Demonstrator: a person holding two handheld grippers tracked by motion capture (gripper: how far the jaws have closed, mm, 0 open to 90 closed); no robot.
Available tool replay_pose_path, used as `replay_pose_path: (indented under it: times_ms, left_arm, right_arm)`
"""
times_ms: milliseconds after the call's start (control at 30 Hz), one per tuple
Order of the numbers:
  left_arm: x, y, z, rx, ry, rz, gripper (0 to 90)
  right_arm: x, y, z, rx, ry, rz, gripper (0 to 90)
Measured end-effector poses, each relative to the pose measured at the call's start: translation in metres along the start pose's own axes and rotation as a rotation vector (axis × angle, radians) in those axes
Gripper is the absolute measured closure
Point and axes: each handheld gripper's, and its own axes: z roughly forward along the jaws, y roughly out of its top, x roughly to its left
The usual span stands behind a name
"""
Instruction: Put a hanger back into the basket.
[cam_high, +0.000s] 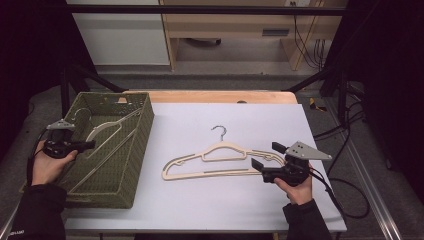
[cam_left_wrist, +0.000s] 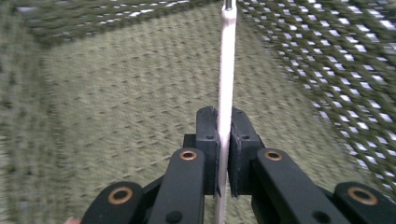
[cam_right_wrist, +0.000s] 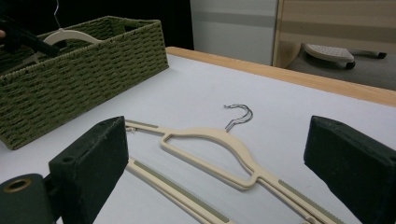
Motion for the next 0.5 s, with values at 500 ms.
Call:
replay_pose_path:
  times_ms: [500]
  left_arm:
    - [0.015, -0.001, 0.012, 0.041, 0.139, -0.063, 75.6]
  right_arm:
    - [0.001, -0.001, 0.003, 0.008, 0.007, -0.003, 7.1]
